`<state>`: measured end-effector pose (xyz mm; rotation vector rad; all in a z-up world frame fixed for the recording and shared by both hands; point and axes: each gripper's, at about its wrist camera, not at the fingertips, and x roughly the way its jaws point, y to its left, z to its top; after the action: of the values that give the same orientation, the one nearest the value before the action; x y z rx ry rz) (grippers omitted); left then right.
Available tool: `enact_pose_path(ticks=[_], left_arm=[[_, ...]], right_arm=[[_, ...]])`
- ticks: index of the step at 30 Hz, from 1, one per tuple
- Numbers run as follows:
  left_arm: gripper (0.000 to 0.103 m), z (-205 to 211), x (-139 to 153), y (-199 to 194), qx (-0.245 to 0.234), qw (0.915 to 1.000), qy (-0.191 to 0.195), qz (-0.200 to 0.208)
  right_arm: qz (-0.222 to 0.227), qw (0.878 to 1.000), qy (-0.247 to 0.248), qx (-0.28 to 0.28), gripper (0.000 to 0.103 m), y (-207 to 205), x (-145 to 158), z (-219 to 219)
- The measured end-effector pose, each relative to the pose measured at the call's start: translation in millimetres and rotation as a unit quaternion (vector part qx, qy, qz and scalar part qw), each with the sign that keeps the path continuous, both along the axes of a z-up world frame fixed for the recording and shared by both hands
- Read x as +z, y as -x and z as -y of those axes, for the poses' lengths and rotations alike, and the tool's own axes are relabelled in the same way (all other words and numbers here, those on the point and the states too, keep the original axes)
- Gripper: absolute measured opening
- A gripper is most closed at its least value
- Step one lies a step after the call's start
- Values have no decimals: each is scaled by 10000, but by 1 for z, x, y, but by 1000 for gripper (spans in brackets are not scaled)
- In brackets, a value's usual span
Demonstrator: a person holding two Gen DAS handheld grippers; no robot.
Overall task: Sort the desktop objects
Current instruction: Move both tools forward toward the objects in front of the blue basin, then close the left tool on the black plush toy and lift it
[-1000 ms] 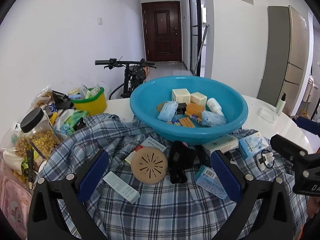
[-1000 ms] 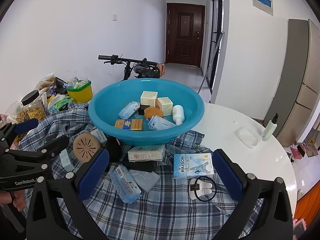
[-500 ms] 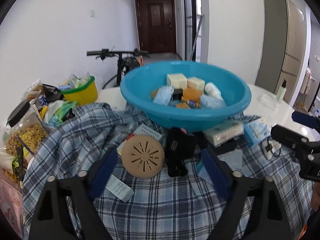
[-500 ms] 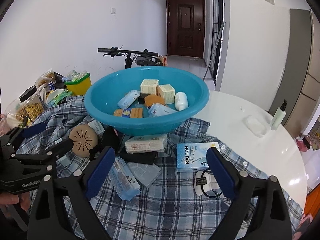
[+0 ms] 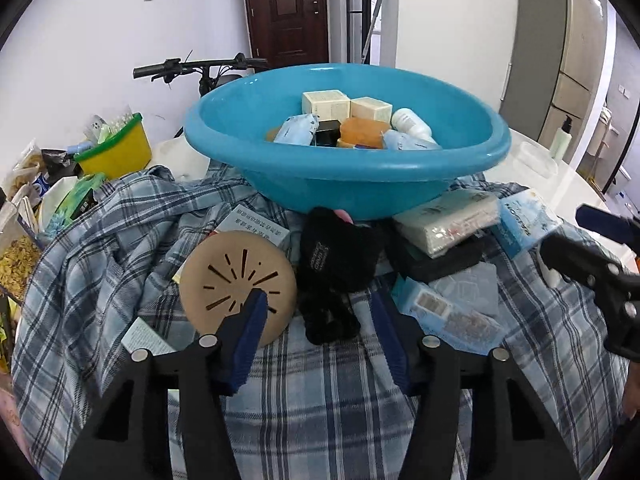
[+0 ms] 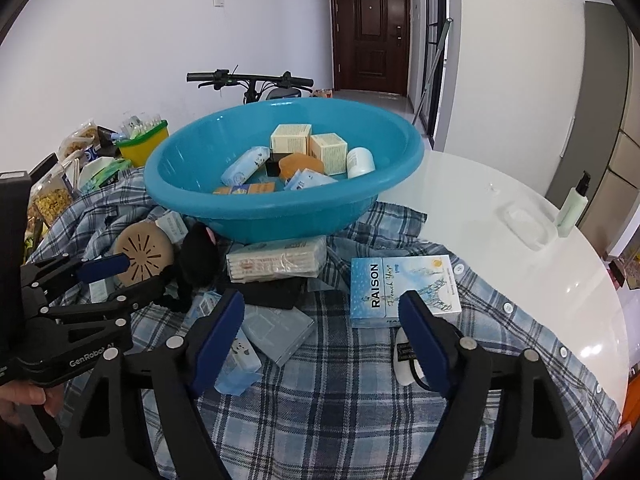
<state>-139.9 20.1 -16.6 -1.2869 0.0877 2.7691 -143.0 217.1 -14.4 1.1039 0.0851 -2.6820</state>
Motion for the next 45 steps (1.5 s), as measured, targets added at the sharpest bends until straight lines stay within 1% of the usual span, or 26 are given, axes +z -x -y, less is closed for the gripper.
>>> enact_pose_path(ticks=[1, 3, 7, 11, 13, 14, 15, 17, 18, 19, 20, 21, 23, 25, 26, 28, 32, 39, 45], left_arm=[[71, 0, -1, 4, -28, 10000, -50, -35], [84, -1, -2, 11, -98, 9999, -60, -46], [84, -9, -2, 22, -309, 9995, -14, -106], [84, -18, -8, 37, -430, 9986, 290, -133], [84, -18, -13, 44, -422, 9985, 338, -81], [84, -18, -15, 47, -418, 9986, 306, -41], [84, -16, -17, 50, -432, 9989, 184, 10], [83, -12, -19, 51, -450, 9990, 1, -63], [77, -12, -19, 51, -442, 9990, 4, -93], [64, -12, -20, 52, -441, 9990, 30, -95], [57, -12, -22, 54, -456, 9989, 44, -43], [47, -11, -23, 55, -463, 9989, -4, 10], [45, -10, -24, 54, -441, 9990, -100, 8], [39, -11, -23, 52, -440, 9990, -20, -9], [38, -11, -21, 50, -428, 9991, 9, -44], [29, -10, -15, 45, -419, 9991, -28, -97], [26, -4, -1, 28, -475, 9987, -166, -123], [24, 3, 13, -13, -745, 9972, -53, -18], [24, 15, 22, -42, -927, 9954, -175, 142]], right_arm=[[11, 10000, 11, -8, 79, 1, -1, 0], [47, 10000, 43, -10, 79, 2, -4, 0], [71, 10000, 42, -4, 79, 3, -8, 0], [108, 9999, 69, -9, 79, 5, -10, -2], [117, 9999, 85, -25, 79, 5, -11, -4], [121, 9999, 103, -35, 79, 6, -11, -5], [125, 9998, 117, -47, 79, 6, -12, -6], [146, 9998, 138, -72, 79, 8, -14, -8], [158, 9997, 145, -83, 79, 9, -15, -9], [169, 9997, 146, -95, 79, 9, -16, -10], [184, 9997, 145, -104, 79, 10, -17, -10], [197, 9996, 146, -109, 79, 10, -18, -11], [228, 9996, 153, -117, 79, 11, -20, -11], [247, 9995, 155, -109, 79, 11, -21, -11], [248, 9995, 151, -105, 79, 10, -21, -11], [238, 9996, 140, -95, 79, 9, -21, -11], [223, 9996, 125, -90, 79, 8, -19, -11], [257, 9997, 39, -37, 79, 8, -20, -6], [240, 9997, 38, 2, 79, 6, -20, -2]])
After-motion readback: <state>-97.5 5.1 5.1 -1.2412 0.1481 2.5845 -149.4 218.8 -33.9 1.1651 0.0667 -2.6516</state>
